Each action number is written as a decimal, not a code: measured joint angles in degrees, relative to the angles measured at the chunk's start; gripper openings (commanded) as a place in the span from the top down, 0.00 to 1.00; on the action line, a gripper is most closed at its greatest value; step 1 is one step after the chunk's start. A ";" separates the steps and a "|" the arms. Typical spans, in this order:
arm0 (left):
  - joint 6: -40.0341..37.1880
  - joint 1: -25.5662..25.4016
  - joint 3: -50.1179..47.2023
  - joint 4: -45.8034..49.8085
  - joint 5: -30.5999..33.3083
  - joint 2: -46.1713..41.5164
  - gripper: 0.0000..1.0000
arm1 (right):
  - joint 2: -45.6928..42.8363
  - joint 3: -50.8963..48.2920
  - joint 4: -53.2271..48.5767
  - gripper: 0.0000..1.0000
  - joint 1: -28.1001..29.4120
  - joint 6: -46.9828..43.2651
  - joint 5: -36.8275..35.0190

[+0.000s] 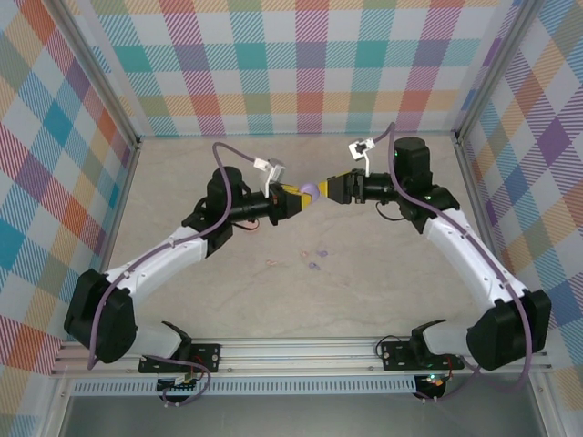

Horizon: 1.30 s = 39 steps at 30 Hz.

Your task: Insert wireless bluetooth earbuds into charging case

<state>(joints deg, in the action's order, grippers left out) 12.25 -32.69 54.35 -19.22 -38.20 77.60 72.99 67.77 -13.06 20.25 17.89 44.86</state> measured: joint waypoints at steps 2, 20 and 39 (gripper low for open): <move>-3.63 -0.42 -1.25 -0.96 0.20 -0.98 0.85 | -1.86 -0.26 -1.16 0.37 0.44 -0.39 -1.60; -10.23 -2.62 -4.09 -12.50 0.13 -1.99 0.86 | -5.11 -1.66 -9.16 0.37 5.16 -2.34 -11.39; -12.79 -3.69 -4.09 -8.92 -0.50 -1.99 0.86 | -6.36 -1.66 -9.68 0.39 5.73 -0.42 -18.60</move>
<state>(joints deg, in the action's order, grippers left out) -0.54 -36.38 50.26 -28.14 -38.70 75.61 66.63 66.11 -22.74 25.98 17.47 26.26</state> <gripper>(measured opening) 0.190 0.612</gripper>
